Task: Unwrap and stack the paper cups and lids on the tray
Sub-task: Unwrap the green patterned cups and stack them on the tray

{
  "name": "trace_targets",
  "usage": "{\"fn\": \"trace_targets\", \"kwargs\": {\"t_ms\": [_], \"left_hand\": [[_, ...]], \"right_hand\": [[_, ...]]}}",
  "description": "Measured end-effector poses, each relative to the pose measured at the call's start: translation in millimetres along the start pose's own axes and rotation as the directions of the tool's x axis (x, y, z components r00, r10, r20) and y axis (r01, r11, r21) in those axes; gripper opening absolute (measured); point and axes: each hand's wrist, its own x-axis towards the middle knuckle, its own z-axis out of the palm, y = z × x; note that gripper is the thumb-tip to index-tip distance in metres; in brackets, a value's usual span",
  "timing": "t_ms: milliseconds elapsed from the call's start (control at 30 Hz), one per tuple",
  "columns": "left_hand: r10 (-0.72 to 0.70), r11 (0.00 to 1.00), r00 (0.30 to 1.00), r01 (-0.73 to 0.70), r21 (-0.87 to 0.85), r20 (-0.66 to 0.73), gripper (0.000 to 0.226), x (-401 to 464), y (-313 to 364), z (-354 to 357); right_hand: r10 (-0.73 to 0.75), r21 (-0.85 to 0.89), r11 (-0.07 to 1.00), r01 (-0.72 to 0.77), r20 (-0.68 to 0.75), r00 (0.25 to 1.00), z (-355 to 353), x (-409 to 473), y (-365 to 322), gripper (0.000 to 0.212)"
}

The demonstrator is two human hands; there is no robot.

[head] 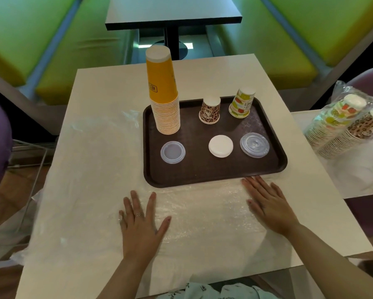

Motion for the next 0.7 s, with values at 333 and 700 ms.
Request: {"fn": "trace_targets", "kwargs": {"t_ms": [333, 700], "left_hand": [[-0.01, 0.997, 1.0, 0.011, 0.073, -0.011, 0.085, 0, -13, -6], [-0.123, 0.992, 0.991, 0.122, -0.021, -0.055, 0.061, 7, -8, -8]], "right_hand": [[-0.003, 0.003, 1.0, 0.003, 0.018, 1.0, -2, -1, 1, 0.055], [0.013, 0.114, 0.993, -0.008, -0.045, 0.999, -9, -12, 53, 0.075]]}}
